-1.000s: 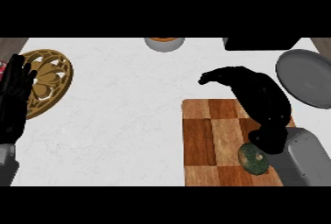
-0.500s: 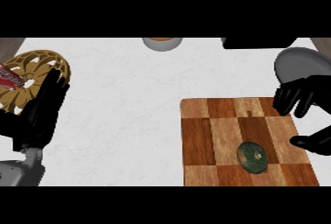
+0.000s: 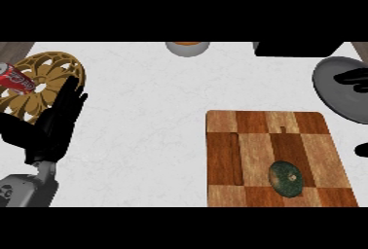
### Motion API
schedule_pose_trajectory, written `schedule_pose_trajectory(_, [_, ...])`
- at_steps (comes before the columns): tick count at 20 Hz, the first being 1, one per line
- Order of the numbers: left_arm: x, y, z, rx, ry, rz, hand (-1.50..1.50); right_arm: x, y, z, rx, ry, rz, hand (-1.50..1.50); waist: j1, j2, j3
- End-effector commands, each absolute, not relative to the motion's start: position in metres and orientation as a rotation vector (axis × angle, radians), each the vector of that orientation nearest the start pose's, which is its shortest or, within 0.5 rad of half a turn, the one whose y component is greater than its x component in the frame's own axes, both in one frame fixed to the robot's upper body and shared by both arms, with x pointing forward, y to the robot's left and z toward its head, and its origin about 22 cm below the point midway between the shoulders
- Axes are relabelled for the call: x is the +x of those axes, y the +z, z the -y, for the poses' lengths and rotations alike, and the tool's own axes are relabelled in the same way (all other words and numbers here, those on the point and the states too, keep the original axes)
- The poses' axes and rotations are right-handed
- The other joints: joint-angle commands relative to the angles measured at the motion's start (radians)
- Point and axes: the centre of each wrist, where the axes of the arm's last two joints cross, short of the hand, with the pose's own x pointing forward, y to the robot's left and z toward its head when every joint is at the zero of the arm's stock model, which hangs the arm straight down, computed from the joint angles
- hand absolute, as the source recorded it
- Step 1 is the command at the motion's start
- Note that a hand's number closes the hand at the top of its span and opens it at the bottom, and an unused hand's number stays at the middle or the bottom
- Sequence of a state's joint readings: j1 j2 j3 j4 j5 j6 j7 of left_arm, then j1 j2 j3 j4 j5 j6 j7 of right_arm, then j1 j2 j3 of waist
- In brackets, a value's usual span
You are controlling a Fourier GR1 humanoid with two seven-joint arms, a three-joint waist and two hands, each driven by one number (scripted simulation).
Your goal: Pick the squash from the cutting board and place it in the pan
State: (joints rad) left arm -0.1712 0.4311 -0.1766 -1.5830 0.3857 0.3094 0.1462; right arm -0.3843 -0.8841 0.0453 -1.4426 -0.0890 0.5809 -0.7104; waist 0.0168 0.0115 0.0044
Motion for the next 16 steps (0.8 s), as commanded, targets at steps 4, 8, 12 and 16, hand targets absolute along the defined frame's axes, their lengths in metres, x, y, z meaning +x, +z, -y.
schedule_pose_trajectory(4, [0.278, 0.064, -0.255, 0.089, 0.043, 1.538, 0.0, 0.309, 0.205, 0.352, 0.232, 1.687, 1.992, -1.5, 0.008, -0.007, -0.002])
schedule_pose_trajectory(8, [0.29, 0.071, -0.269, 0.095, 0.042, 1.517, 0.0, 0.305, 0.21, 0.324, 0.143, 1.864, 1.933, -1.5, -0.007, -0.009, -0.004])
schedule_pose_trajectory(12, [0.277, 0.064, -0.264, 0.085, 0.036, 1.515, 0.0, 0.297, 0.199, 0.317, 0.059, 2.066, 1.75, -1.5, -0.001, -0.01, -0.004])
schedule_pose_trajectory(16, [0.283, 0.065, -0.261, 0.103, 0.035, 1.522, 0.0, 0.285, 0.18, 0.302, -0.003, 2.288, 1.512, -1.5, -0.003, -0.009, -0.005])
